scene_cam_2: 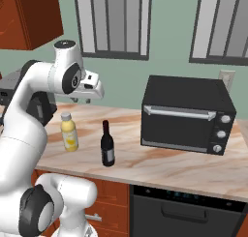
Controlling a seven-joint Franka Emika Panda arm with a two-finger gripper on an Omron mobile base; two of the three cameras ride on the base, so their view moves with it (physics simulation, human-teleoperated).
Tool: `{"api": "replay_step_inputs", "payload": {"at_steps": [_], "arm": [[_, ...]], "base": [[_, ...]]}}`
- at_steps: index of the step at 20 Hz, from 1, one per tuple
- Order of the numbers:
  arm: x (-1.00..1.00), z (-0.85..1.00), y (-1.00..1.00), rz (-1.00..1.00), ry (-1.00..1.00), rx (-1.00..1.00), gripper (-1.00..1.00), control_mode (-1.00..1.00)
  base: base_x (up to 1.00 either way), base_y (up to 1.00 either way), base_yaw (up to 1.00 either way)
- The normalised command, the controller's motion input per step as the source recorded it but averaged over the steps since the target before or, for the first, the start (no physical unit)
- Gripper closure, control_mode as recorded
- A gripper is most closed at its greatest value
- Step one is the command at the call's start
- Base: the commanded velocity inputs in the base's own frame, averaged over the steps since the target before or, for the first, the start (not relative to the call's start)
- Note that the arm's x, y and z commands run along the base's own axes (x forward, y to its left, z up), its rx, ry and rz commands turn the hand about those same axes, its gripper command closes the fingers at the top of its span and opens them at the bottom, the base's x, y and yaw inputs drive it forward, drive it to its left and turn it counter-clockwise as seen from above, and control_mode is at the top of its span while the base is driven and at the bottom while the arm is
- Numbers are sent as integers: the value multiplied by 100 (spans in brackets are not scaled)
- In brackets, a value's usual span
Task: There is a wine glass and glass cup on the dining counter. Place the wine bottle next to the wine glass and the juice bottle next to the glass cup.
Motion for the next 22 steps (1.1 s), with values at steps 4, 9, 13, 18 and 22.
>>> {"api": "replay_step_inputs", "payload": {"at_steps": [4,9,13,18,22], "arm": [[-15,0,0,0,-4,0,-100,-100],[-3,-7,46,-9,0,-3,-100,-100],[3,-9,64,-8,0,-5,-100,-100],[18,-13,49,-5,5,-1,-100,-100],[29,-17,16,0,11,5,-100,-100]], "base": [[0,0,0],[0,0,0],[0,0,0],[0,0,0],[0,0,0]]}}
